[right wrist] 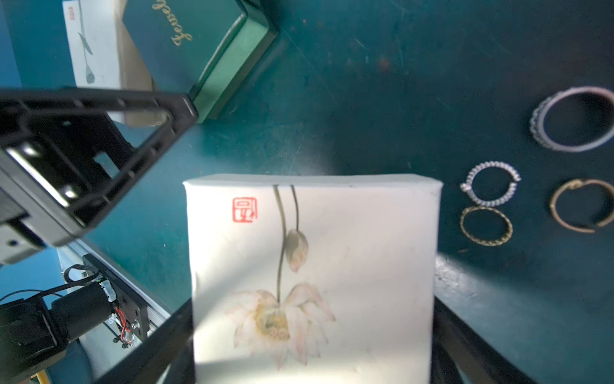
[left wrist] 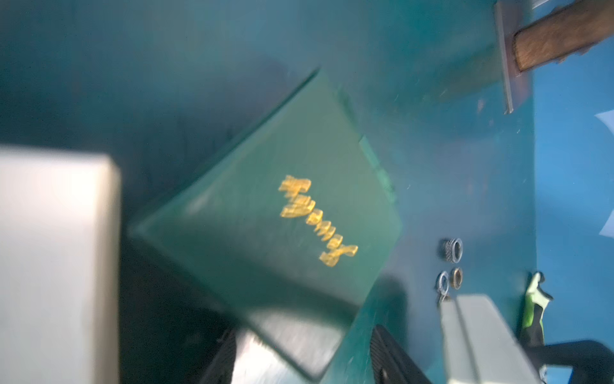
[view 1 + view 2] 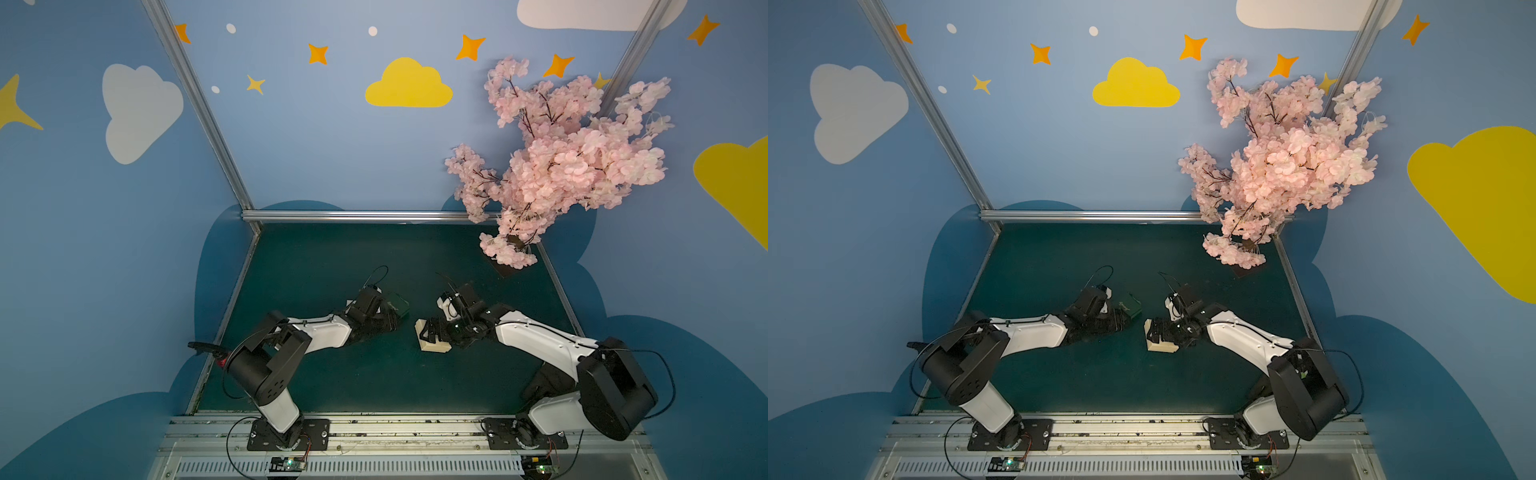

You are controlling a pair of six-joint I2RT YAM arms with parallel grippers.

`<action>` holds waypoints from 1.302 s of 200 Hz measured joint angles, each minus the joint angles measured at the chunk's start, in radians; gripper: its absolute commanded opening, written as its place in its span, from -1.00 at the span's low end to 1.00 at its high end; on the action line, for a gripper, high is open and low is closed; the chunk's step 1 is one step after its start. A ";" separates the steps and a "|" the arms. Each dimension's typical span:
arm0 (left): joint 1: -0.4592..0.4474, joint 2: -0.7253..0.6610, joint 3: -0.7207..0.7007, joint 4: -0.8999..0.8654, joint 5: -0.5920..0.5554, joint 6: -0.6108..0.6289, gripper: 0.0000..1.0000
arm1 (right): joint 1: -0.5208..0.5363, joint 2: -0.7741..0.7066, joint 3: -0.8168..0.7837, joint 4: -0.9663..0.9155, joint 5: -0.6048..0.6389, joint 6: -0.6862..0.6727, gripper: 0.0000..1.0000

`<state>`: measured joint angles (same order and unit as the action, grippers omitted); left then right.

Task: Take the rings out of the lift-off lid box
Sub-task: Move the jewelry box to the center of the board, then open the lid on the jewelry box.

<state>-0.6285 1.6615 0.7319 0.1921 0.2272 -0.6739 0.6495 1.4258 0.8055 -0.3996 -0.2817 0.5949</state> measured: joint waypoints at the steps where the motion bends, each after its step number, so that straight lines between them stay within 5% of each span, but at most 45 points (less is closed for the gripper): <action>1: 0.000 -0.001 -0.001 0.000 0.002 0.000 0.37 | 0.000 0.000 0.000 0.000 0.000 0.000 0.88; 69: -0.044 -0.132 -0.059 -0.004 0.019 -0.029 0.27 | 0.000 0.015 -0.011 0.056 -0.014 0.029 0.89; 260: -0.092 -0.139 -0.127 0.112 0.066 -0.138 0.26 | 0.001 0.016 -0.028 0.129 -0.026 0.103 0.89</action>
<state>-0.7204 1.5227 0.6052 0.3038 0.2935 -0.8120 0.6502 1.4414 0.7773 -0.2703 -0.3080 0.6979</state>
